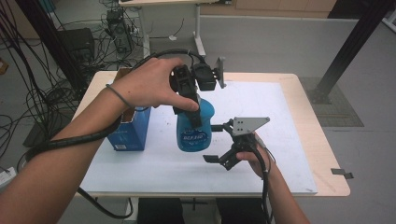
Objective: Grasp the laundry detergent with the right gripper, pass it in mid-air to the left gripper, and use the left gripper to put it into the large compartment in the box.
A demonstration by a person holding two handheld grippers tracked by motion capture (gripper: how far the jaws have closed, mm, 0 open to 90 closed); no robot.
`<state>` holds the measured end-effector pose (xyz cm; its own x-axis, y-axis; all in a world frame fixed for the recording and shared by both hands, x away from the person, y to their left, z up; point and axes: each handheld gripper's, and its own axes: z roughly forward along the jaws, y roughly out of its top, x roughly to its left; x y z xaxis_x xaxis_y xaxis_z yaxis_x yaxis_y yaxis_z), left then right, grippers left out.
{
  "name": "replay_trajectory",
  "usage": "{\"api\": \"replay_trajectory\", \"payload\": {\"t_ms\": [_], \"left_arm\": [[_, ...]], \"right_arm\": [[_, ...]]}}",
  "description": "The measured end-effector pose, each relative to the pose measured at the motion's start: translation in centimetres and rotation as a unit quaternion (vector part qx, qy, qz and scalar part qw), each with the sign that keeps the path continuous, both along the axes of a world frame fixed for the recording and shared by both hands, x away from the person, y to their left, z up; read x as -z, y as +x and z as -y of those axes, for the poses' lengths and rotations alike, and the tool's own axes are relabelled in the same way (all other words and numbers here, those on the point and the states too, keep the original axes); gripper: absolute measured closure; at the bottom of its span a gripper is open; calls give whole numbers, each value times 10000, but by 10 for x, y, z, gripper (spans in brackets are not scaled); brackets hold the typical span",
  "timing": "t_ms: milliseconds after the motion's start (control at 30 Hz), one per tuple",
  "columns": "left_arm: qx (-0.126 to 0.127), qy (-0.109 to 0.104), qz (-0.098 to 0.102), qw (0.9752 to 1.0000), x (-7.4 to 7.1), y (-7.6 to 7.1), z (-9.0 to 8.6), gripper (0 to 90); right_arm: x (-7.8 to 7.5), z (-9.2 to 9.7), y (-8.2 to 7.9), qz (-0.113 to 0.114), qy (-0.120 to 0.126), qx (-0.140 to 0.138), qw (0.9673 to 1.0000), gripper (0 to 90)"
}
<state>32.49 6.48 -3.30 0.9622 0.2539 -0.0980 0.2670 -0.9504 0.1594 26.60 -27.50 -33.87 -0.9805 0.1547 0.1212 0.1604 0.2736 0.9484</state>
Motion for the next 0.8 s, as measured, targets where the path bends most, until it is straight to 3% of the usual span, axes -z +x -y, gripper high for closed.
{"api": "replay_trajectory", "payload": {"t_ms": [500, 700, 800], "left_arm": [[-498, -114, 272, 9983, -56, 6, -28, 373], [-915, -100, 351, 9951, -72, 14, -41, 373], [-1167, -81, 471, 9920, -83, 18, -47, 373]], "right_arm": [[2, 3, -2, 0, 70, 41, 10000, 18], [3, 5, -3, 7, 107, 88, 9999, 18], [2, 4, -3, -8, 76, 88, 9999, 18]]}}
